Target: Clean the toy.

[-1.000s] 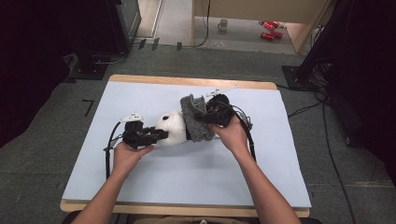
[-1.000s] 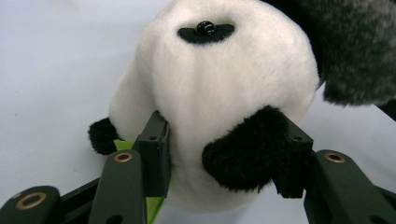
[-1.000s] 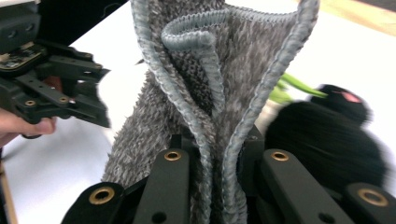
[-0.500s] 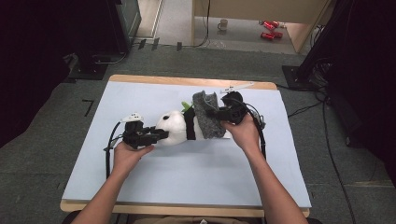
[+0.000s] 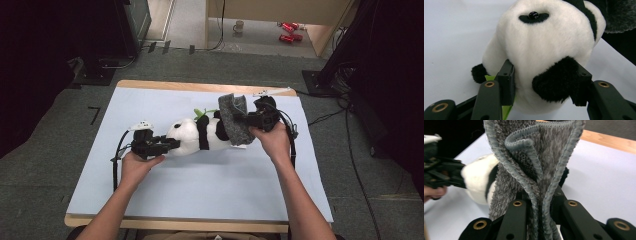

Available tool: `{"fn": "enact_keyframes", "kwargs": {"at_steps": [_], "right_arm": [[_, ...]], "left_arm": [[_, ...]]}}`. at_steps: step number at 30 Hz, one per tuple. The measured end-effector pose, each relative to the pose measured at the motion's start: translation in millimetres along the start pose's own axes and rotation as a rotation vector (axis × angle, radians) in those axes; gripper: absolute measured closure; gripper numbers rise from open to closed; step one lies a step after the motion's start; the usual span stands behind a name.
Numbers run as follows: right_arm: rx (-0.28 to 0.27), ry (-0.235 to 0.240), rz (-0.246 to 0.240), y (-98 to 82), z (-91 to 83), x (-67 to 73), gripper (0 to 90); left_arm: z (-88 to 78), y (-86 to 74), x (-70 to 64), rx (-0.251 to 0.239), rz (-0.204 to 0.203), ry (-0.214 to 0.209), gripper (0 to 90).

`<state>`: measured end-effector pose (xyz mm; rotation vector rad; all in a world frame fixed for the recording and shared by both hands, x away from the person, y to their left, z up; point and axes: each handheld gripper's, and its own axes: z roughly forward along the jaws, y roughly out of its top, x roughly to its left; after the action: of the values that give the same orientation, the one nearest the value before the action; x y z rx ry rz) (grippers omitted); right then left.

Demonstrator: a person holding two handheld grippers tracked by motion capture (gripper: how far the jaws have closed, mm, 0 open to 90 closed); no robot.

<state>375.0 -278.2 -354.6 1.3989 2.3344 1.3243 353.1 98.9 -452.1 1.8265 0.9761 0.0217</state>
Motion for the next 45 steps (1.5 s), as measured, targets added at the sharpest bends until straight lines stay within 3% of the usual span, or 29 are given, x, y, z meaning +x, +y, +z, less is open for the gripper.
{"fn": "enact_keyframes", "kwargs": {"at_steps": [3, 8, 12, 17, 28, 36, 41, 45], "right_arm": [[-0.021, 0.032, 0.007, 2.1, -5.6, 4.3, 80.6], [-0.042, 0.101, -0.045, 13.4, -2.7, 33.1, 80.6], [-0.009, 0.14, -0.088, 20.9, 18.7, 58.3, 80.6], [0.034, 0.186, -0.103, 25.2, 55.3, 81.4, 80.6], [0.122, 0.224, -0.138, 24.8, 102.8, 109.2, 80.3], [0.139, 0.196, -0.148, 16.2, 111.2, 99.6, 80.0], [0.135, 0.184, -0.123, 15.6, 104.7, 89.2, 79.9], [0.132, 0.137, -0.11, 15.0, 93.8, 77.4, 79.9]], "left_arm": [[0.1, -0.2, 0.4, -0.003, -0.003, -0.001, 48.8], [0.1, -0.1, -1.1, -0.001, -0.001, 0.003, 48.4], [0.1, 0.2, -3.1, -0.004, -0.007, 0.007, 48.1], [0.3, -0.8, -6.4, -0.012, 0.0, 0.016, 47.9], [-2.7, -5.8, -13.2, -0.002, 0.018, 0.029, 46.7], [-2.4, -9.1, -14.3, 0.001, 0.042, 0.034, 46.1], [-2.8, -8.4, -11.8, 0.005, 0.046, 0.025, 46.0], [-3.1, -7.3, -8.6, 0.006, 0.038, 0.021, 46.0]]}}
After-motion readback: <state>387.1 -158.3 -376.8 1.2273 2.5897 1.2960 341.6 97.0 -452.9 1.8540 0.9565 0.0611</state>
